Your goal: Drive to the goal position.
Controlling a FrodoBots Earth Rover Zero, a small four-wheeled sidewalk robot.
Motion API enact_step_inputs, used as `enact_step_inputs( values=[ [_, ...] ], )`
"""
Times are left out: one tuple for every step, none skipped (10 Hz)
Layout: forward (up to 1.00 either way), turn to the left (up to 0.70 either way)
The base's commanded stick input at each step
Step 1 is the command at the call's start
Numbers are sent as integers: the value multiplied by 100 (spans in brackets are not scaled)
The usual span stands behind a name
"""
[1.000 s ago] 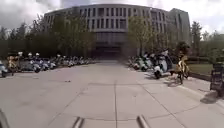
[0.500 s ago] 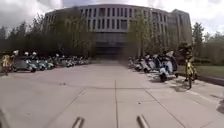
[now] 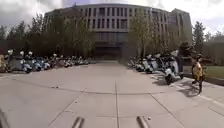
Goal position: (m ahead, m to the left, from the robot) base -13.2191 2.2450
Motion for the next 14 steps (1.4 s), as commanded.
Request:
enact_step_inputs(
  values=[
    [70, 0],
    [70, 0],
    [70, 0],
    [70, 0],
    [70, 0],
    [70, 0],
    [70, 0],
    [54, 0],
    [14, 0],
    [0, 0],
    [0, 54],
    [0, 70],
    [0, 70],
    [0, 70]
  ],
)
